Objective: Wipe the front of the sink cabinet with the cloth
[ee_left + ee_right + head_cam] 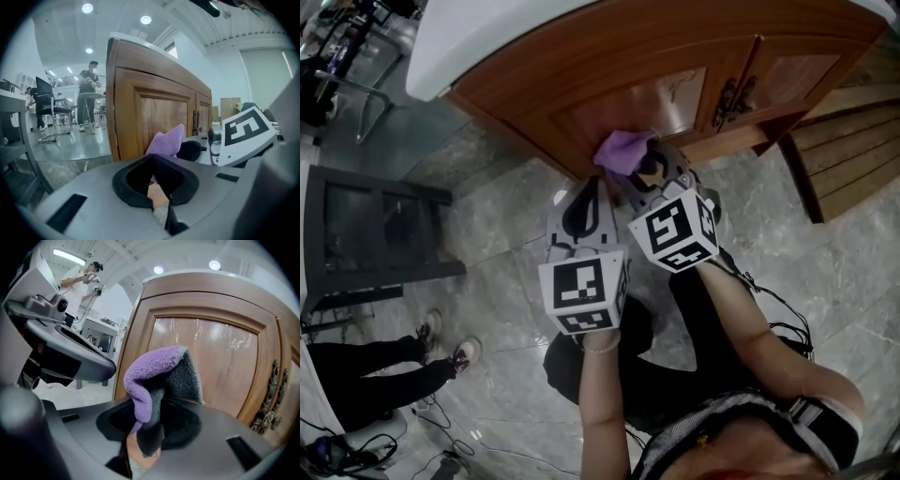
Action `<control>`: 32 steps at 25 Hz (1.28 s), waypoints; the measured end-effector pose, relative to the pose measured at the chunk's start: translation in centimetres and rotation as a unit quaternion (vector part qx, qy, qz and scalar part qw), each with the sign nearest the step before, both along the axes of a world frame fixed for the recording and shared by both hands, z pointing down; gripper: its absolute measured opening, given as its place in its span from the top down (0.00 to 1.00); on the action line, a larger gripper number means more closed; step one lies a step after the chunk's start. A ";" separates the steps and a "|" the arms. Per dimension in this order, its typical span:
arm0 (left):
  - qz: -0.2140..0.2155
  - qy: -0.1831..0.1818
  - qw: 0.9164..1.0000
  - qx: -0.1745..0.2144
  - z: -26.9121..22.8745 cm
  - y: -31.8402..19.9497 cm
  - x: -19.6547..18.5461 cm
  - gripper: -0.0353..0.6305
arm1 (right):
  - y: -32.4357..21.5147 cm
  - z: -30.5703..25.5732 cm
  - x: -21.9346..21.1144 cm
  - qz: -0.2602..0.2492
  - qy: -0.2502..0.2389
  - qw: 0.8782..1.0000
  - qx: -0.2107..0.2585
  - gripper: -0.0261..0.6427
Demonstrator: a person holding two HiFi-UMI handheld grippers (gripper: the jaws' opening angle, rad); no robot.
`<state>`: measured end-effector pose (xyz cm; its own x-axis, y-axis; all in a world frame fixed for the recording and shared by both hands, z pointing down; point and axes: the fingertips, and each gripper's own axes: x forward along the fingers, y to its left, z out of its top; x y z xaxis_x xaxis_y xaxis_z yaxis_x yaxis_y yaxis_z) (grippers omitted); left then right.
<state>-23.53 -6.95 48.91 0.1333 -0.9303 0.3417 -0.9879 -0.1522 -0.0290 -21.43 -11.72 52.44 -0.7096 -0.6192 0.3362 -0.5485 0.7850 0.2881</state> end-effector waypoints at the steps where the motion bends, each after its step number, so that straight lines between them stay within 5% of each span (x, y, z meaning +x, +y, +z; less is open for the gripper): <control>1: 0.003 -0.001 1.000 -0.001 0.1 -0.1 0.2 0.94 | -0.1 0.0 0.2 0.002 0.001 1.000 0.000 0.69; 32: 0.041 0.004 0.999 0.003 0.1 -1.8 4.0 0.95 | -4.3 0.4 9.8 0.108 0.022 0.994 0.003 0.69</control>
<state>-19.55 -8.77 49.02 0.2123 -0.9184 0.3338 -0.9723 -0.2326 -0.0216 -11.64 -16.05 52.87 -0.5447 -0.7574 0.3600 -0.6911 0.6486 0.3189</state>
